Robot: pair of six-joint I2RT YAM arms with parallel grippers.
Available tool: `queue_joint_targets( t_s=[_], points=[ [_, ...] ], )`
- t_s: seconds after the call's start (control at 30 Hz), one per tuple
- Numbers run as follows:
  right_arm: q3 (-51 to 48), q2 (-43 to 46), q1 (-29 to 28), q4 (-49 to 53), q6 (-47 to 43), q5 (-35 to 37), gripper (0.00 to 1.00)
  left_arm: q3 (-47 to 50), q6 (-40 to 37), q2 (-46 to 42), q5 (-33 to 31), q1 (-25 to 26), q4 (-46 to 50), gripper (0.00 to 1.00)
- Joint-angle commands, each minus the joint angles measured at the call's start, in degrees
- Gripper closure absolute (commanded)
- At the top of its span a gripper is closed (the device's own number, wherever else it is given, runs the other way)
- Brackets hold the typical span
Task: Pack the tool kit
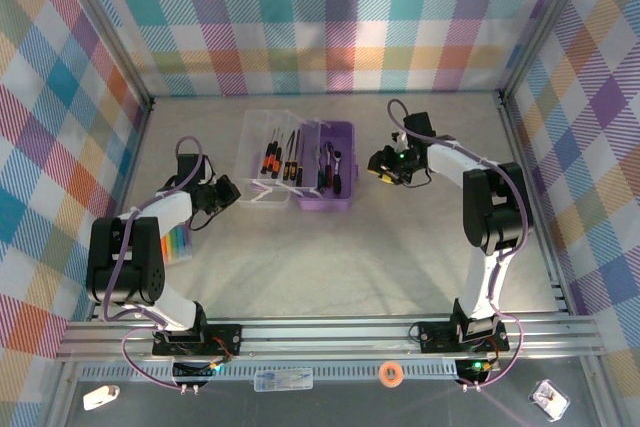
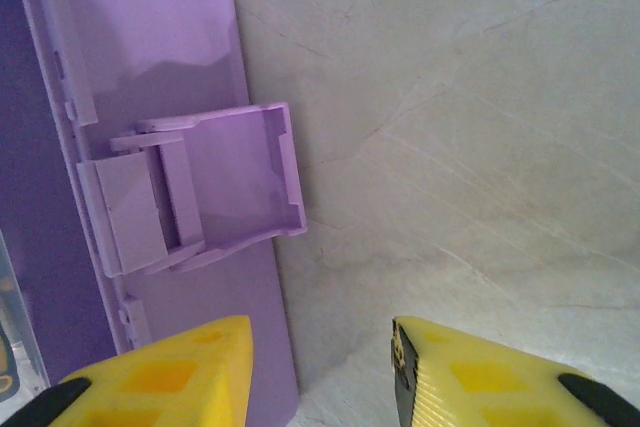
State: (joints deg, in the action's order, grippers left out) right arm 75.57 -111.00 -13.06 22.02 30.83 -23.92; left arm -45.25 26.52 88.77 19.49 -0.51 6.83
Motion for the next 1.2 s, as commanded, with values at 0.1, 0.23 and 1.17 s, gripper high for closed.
queue_joint_targets(
  t_s=[0.1, 0.23, 1.17],
  points=[
    [0.9, -1.9, 0.4, -1.0, 1.2, -3.0, 0.58, 1.6, -0.1, 1.5, -0.9, 0.8, -3.4, 1.0],
    [0.9, -1.4, 0.4, -0.7, 0.8, -2.6, 0.58, 2.7, 0.6, -2.1, -1.9, 2.3, -2.8, 1.0],
    [3.0, 0.5, 0.7, 3.2, -2.1, -0.4, 0.57, -2.3, 1.6, -10.0, -9.7, 2.4, 6.7, 0.59]
  ],
)
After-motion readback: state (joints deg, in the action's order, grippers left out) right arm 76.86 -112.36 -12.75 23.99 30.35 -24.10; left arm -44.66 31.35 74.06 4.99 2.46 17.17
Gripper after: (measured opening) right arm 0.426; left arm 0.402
